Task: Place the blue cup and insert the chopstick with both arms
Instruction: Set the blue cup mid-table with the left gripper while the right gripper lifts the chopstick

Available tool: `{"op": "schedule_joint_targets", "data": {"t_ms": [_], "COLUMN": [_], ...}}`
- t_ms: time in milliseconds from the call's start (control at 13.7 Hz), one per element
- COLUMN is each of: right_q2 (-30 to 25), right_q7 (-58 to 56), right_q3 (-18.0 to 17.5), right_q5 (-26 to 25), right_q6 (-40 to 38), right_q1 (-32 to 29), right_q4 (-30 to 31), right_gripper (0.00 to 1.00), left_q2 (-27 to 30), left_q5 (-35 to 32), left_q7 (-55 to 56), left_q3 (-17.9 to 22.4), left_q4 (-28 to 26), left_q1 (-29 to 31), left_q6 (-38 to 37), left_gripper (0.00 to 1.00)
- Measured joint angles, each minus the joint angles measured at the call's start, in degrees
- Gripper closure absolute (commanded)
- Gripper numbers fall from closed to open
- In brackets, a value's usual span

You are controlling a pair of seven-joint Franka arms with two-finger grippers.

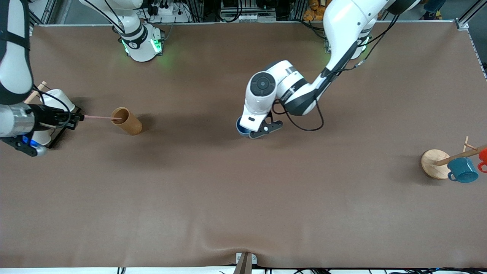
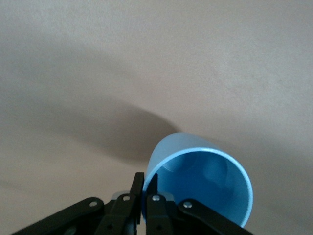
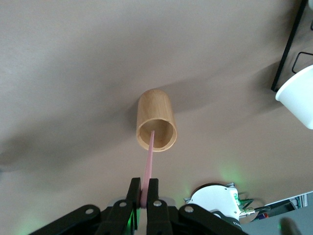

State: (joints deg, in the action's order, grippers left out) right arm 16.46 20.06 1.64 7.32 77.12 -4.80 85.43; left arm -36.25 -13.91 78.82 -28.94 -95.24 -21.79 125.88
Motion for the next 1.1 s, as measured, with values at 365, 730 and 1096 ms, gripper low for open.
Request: {"op": "schedule_joint_targets", "data": {"t_ms": [365,730,1096], "right_q2": [0.0,0.0,0.0], "right_q7": [0.0,0.2,13.6], "right_q3": [-0.1,-0.2,-1.6], "right_q5": [0.0,-0.1,0.0], "right_q6": [-2.8,-3.5,-4.6], "right_q1": [1.7,4.5,11.2], "right_q4": [-5.5,-9.0,-11.8], "right_gripper": [1.0,1.0,1.0], "left_q2": [-1.0,0.7,8.0], "left_q5": [-7.4,-7.6,-7.6], "left_q7": [11.3,11.4,7.1], "left_q3": [0.0,0.3,0.3], "left_q4": [0.2,3.0,3.8], "left_q1": [-1.9,-0.3,6.2], "left_q6": [1.3,1.7,1.0], "left_gripper": [0.0,0.0,0.0]}}
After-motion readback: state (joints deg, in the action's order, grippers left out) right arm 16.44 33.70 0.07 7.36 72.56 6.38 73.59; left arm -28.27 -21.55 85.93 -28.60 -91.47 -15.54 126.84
